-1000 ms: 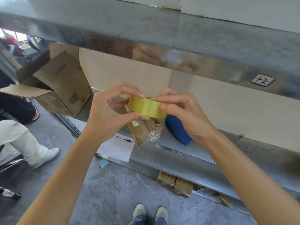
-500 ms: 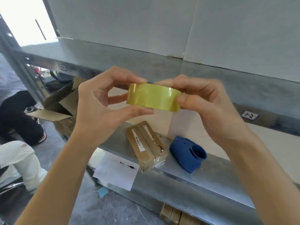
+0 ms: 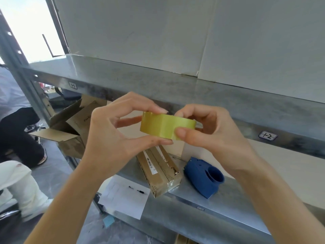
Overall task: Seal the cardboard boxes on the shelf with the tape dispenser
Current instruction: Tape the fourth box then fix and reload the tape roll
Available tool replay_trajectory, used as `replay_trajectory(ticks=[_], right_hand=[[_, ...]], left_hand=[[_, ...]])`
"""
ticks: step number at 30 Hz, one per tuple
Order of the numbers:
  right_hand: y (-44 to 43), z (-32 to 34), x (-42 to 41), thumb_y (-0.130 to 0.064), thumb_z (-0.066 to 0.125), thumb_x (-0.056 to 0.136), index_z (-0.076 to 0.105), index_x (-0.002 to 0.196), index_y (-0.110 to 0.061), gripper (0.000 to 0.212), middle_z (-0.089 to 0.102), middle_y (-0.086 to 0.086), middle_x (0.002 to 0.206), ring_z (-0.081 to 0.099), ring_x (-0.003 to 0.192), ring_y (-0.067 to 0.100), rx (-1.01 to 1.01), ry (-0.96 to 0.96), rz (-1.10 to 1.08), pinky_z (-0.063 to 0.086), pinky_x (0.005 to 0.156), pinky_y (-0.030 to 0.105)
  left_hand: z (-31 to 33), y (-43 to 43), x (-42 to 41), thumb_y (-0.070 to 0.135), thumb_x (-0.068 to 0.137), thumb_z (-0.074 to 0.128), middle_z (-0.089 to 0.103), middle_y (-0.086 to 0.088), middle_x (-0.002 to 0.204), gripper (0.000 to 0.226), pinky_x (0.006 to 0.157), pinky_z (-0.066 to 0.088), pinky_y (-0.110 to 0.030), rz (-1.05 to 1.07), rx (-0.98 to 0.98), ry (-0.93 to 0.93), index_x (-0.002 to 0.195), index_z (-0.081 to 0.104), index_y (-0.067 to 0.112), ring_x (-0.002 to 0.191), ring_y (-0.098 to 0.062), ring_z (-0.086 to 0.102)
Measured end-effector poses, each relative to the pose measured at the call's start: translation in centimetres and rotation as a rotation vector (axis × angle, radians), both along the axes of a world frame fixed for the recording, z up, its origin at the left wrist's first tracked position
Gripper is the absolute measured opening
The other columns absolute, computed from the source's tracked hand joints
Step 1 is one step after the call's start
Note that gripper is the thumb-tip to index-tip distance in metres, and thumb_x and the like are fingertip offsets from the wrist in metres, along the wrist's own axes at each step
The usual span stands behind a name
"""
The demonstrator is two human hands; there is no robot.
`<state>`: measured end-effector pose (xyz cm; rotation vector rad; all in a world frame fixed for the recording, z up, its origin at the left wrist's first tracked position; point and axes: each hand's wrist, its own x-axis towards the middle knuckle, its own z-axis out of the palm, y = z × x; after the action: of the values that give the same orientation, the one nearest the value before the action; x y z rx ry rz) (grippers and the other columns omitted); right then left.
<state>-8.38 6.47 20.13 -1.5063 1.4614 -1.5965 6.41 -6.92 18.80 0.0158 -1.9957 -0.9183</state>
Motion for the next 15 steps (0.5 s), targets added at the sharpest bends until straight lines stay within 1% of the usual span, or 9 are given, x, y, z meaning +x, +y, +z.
replay_trajectory(ticks=[3, 6, 8, 9, 11, 14, 15], right_hand=[[0.19, -0.24, -0.03, -0.011, 0.069, 0.074, 0.074, 0.078, -0.027, 0.017, 0.066, -0.008, 0.077, 0.06, 0.075, 0.005, 0.015, -0.002, 0.008, 0.048, 0.068, 0.015], [0.45, -0.33, -0.41, -0.011, 0.071, 0.074, 0.078, 0.086, -0.034, 0.026, 0.07, -0.011, 0.085, 0.064, 0.083, 0.004, 0.049, -0.01, 0.035, 0.05, 0.074, 0.016], [0.5, -0.45, -0.57, -0.019, 0.076, 0.073, 0.079, 0.092, -0.033, 0.024, 0.072, -0.011, 0.09, 0.065, 0.089, 0.005, 0.063, -0.021, 0.056, 0.051, 0.077, 0.017], [0.5, -0.55, -0.64, -0.024, 0.075, 0.072, 0.079, 0.095, -0.031, 0.024, 0.073, -0.01, 0.092, 0.066, 0.091, 0.006, 0.074, -0.033, 0.055, 0.05, 0.078, 0.018], [0.45, -0.74, -0.74, -0.027, 0.073, 0.073, 0.079, 0.1, -0.027, 0.028, 0.075, -0.007, 0.095, 0.067, 0.092, 0.008, 0.102, -0.058, 0.052, 0.049, 0.08, 0.018], [0.41, -0.85, -0.71, -0.017, 0.08, 0.073, 0.078, 0.101, -0.021, 0.029, 0.076, -0.006, 0.092, 0.068, 0.087, 0.007, 0.122, -0.103, 0.062, 0.049, 0.078, 0.016], [0.39, -0.86, -0.6, -0.014, 0.08, 0.073, 0.078, 0.1, -0.02, 0.028, 0.076, -0.005, 0.09, 0.068, 0.085, 0.007, 0.124, -0.123, 0.063, 0.049, 0.077, 0.016]], left_hand=[[-0.52, -0.19, -0.02, 0.038, 0.063, 0.086, 0.068, 0.019, 0.099, 0.038, 0.079, 0.058, -0.028, -0.034, 0.061, -0.004, 0.098, 0.07, 0.039, 0.101, -0.016, 0.065], [-0.9, -0.55, -0.02, 0.044, 0.063, 0.086, 0.069, 0.018, 0.099, 0.04, 0.078, 0.058, -0.025, -0.082, 0.128, -0.004, 0.099, 0.07, 0.042, 0.102, -0.014, 0.066], [-1.01, -0.69, 0.05, 0.042, 0.063, 0.087, 0.069, 0.019, 0.099, 0.04, 0.078, 0.057, -0.023, -0.099, 0.15, -0.006, 0.099, 0.07, 0.043, 0.102, -0.01, 0.066], [-1.02, -0.72, 0.08, 0.039, 0.062, 0.087, 0.069, 0.02, 0.099, 0.04, 0.078, 0.057, -0.023, -0.1, 0.156, -0.007, 0.099, 0.071, 0.042, 0.101, -0.009, 0.066], [-1.03, -0.73, 0.1, 0.035, 0.062, 0.086, 0.069, 0.02, 0.099, 0.04, 0.077, 0.057, -0.022, -0.099, 0.158, -0.019, 0.099, 0.071, 0.041, 0.101, -0.01, 0.066], [-1.1, -0.63, 0.11, 0.033, 0.061, 0.086, 0.069, 0.02, 0.097, 0.04, 0.076, 0.056, -0.021, -0.091, 0.174, -0.038, 0.098, 0.071, 0.038, 0.098, -0.009, 0.066], [-1.13, -0.57, 0.12, 0.033, 0.061, 0.086, 0.07, 0.02, 0.097, 0.04, 0.076, 0.056, -0.021, -0.087, 0.179, -0.042, 0.097, 0.071, 0.039, 0.098, -0.009, 0.066]])
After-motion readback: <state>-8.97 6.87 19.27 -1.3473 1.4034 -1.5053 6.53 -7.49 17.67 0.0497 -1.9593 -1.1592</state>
